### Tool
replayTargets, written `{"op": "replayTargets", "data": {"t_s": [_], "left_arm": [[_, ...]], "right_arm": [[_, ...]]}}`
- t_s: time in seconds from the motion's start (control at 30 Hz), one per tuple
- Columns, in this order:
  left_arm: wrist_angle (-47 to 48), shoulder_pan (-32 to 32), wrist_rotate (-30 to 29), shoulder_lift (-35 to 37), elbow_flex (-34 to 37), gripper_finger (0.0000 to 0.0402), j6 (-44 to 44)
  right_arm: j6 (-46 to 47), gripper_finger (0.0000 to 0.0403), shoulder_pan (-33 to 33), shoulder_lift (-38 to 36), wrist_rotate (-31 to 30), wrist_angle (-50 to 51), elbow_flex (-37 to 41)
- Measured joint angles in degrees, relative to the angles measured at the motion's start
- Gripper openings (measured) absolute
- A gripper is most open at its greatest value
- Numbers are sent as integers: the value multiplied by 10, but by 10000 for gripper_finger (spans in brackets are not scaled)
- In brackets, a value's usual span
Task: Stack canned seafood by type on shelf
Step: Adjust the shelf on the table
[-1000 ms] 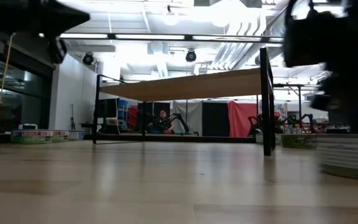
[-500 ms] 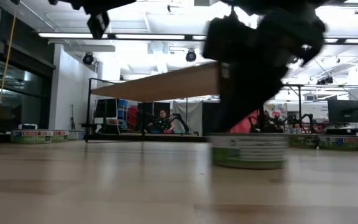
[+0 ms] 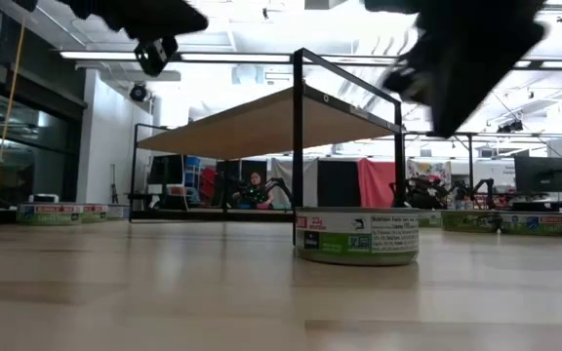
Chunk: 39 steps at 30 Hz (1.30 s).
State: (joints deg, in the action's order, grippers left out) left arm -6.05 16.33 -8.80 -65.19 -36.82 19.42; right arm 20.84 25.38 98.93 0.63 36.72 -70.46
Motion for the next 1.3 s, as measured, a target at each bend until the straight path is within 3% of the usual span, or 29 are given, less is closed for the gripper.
{"op": "replayTargets", "data": {"t_s": [0.27, 0.47, 1.0, 1.3], "left_arm": [[-11, 19, -16, -127, -9, 1, -96], [-28, 4, -48, -208, -70, 1, -182], [-71, -57, -47, -355, -210, 1, -327], [-51, -99, -49, -381, -259, 1, -319]], "right_arm": [[207, 0, 74, -127, -146, 41, 68], [282, 0, 100, -168, -233, 58, 90], [287, 0, 99, -167, -242, 68, 95], [293, 0, 99, -167, -238, 44, 95]]}}
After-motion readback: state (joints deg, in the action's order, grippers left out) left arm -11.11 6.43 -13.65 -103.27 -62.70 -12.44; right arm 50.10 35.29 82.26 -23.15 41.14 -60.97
